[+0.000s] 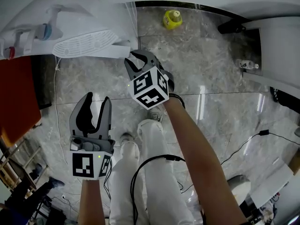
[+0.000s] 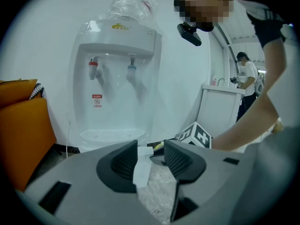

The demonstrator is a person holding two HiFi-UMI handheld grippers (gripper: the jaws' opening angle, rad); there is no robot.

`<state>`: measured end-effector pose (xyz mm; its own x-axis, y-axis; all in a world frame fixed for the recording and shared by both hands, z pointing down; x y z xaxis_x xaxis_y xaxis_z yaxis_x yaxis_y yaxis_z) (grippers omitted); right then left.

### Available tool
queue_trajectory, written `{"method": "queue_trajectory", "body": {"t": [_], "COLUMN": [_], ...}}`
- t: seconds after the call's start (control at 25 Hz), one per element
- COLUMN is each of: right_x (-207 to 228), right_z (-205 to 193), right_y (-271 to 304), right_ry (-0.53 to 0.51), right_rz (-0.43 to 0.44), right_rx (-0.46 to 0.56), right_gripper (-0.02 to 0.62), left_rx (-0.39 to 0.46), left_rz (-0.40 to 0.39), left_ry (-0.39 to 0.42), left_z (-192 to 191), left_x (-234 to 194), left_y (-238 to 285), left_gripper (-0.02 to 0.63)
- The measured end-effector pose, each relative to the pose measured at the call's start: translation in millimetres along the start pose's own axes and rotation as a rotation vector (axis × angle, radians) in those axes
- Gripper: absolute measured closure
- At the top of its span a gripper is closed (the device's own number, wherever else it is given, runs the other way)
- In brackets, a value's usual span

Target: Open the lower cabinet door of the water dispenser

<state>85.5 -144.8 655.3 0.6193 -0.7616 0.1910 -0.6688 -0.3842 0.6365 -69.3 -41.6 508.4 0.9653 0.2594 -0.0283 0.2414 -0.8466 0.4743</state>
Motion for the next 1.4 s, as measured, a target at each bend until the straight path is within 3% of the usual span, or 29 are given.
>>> {"method": "queue_trajectory", "body": {"t": [0.76, 0.84, 1.4], "right_x": [-90, -95, -88], "right_z": [-24, -24, -18], "right_y": [-6, -5, -51], "right_ry": [-0.056, -0.053, -0.007], "right_rz": [0.143, 0.14, 0.081], "right_rx": [-0.076, -0.077, -0.032], "right_gripper": [0.53, 0.592, 0.592], "left_rx": [-0.039, -0.047, -0.151], "left_rz": [0.037, 0.042, 0.077], "left_ry": [-0.055, -0.066, -0.178], "left_z": [-18, -20, -36], "left_x": [-15, -17, -8], "left_y": [-35, -38, -12], "left_gripper": [0.428, 0.428, 0.416]}}
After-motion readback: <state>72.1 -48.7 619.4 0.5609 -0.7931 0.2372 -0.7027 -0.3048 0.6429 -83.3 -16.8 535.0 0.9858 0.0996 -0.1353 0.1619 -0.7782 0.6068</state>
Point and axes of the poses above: the fingertips, and each gripper's own axes: y forward along the fingers, x to its right, z out of its top, the point moved 9 cm from there along -y, backward along the fingers, and after that the axes turned 12 degrees about z, right-handed, at the moved point
